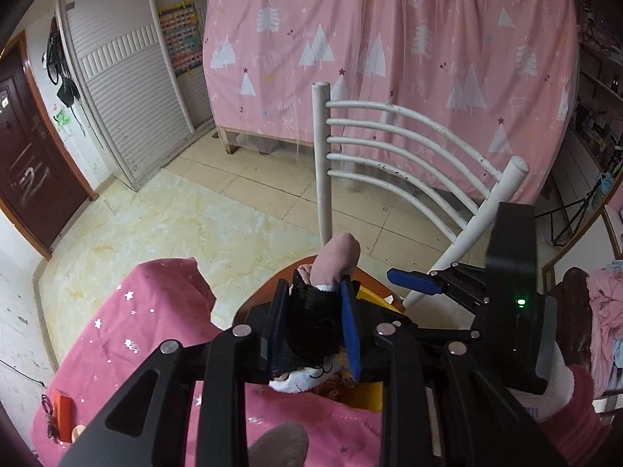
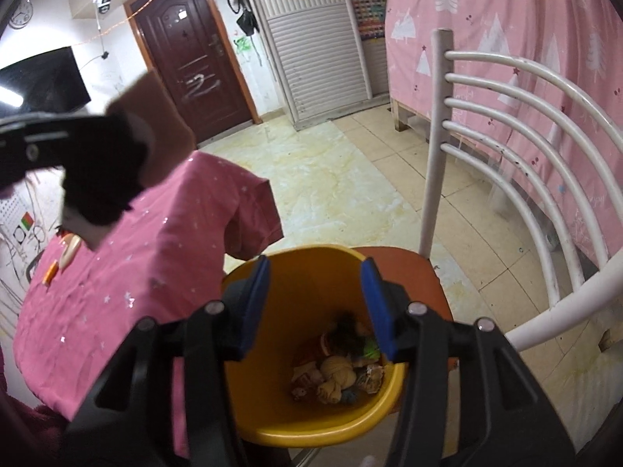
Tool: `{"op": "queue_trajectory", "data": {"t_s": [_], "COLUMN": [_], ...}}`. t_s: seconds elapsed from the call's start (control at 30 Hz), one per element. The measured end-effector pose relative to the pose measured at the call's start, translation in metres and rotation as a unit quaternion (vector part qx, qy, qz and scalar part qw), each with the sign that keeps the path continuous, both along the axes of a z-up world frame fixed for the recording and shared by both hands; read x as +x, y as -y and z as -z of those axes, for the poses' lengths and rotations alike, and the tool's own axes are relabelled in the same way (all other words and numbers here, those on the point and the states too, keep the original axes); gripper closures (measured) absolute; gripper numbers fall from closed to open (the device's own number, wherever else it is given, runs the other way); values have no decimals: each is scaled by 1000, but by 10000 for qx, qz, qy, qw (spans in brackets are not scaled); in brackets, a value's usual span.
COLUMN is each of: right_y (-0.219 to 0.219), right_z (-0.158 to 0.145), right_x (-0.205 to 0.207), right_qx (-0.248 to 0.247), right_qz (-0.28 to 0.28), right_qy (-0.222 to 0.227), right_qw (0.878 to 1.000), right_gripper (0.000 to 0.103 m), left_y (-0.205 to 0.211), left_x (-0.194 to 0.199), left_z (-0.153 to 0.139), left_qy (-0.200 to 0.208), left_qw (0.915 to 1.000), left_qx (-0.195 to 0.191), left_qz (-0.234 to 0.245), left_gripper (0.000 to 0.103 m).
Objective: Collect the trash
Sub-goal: 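Carry the black bag and pink toy to the yellow bin and open both tools, then grasp the black cable with the left tool while the right tool grasps the cream round lid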
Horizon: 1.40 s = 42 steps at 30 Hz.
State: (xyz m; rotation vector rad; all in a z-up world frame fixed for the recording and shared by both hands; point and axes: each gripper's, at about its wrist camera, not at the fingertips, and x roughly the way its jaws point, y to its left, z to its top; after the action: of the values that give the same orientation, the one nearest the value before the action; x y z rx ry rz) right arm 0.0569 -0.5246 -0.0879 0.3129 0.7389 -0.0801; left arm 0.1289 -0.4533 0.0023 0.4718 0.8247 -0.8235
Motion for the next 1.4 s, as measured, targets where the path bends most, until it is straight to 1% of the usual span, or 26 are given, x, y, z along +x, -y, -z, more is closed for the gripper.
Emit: {"op": "queue_trajectory", "data": {"t_s": [0.03, 0.13, 0.17, 0.4, 0.6, 0.67, 0.83, 0.97, 1.1, 1.2, 1.4], "right_y": [1, 1, 0, -13, -44, -57, -90, -120, -154, -175, -224], "right_z": [0, -1, -2, -13, -30, -35, -46, -54, -60, -64, -66], "right_x": [-1, -2, -2, 3, 19, 25, 41, 55, 70, 79, 100], "right_qx": [13, 7, -4, -90, -240, -306, -436, -527, -629, -665, -736], "right_qz": [20, 30, 31, -73, -360, -479, -774, -1019, -1275, -1460, -1870], "right_qy": [3, -9, -14, 16, 108, 128, 143, 149, 140, 150, 125], "right_qw": [10000, 10000, 10000, 9999, 9990, 9983, 9959, 9933, 9897, 9869, 9795], "right_gripper": [57, 57, 57, 57, 57, 57, 57, 56, 56, 49, 49], "left_y": [2, 3, 2, -17, -51, -69, -116, -156, -195, -226, -285], "left_x": [1, 3, 3, 6, 14, 19, 38, 51, 64, 77, 105], "left_z": [2, 5, 5, 0, -11, -16, -24, -27, -30, -32, -31], "left_qy": [-24, -73, -64, -24, 15, 95, 131, 205, 259, 292, 260], "left_qw": [10000, 10000, 10000, 9999, 9991, 9984, 9954, 9926, 9888, 9851, 9767], "left_qx": [13, -1, -10, -57, -191, -231, -305, -284, -289, -268, -245], "left_qz": [0, -24, -36, -156, -369, -510, -893, -1164, -1440, -1671, -2118], "left_gripper": [82, 69, 68, 67, 67, 67, 67, 66, 66, 65, 65]}}
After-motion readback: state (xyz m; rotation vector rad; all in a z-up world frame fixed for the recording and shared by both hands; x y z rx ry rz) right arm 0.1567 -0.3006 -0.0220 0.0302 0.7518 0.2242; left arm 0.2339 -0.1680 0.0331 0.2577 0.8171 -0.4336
